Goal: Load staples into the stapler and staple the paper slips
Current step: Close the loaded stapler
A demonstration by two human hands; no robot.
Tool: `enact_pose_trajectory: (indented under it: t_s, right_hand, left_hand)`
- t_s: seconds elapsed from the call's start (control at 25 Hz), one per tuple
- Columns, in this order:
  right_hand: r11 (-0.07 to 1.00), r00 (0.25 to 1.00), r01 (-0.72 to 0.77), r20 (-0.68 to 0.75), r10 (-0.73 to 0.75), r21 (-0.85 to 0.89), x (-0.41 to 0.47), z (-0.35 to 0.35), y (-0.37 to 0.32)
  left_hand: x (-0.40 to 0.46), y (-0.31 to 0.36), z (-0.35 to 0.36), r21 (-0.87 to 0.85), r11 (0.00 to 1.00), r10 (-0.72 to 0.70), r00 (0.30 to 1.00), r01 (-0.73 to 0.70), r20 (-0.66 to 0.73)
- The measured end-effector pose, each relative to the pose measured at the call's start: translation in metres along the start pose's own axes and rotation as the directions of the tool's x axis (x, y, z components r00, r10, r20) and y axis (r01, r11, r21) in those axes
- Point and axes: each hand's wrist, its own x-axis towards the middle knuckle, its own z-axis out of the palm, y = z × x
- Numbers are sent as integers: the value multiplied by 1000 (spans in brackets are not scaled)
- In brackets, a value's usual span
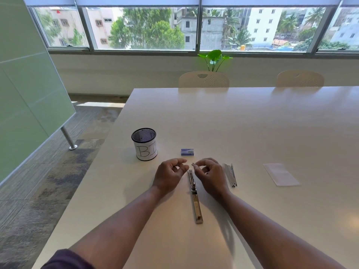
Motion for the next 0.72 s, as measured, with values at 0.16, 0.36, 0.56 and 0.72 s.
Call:
enact_pose_trajectory:
  t_s: [0.16, 0.36, 0.56, 0.72]
  right_hand:
    - [998, 997, 62, 55, -62, 7, -14, 0, -2]
    - [994, 990, 102, 100, -98, -31, -17, 0, -4]
    - [996, 990, 61, 131, -53, -59, -17, 0, -6]
    - [998, 997, 51, 56, -49, -35, -30, -4, -10]
  left_hand:
    - [-10, 5, -3, -57, 998, 4, 995, 2, 100]
    - [-19, 8, -3, -139, 990, -7, 995, 21, 99]
    - [-18, 7, -3, -157, 987, -14, 997, 25, 75]
    - [-18, 5, -2, -112, 993, -42, 998, 47, 45]
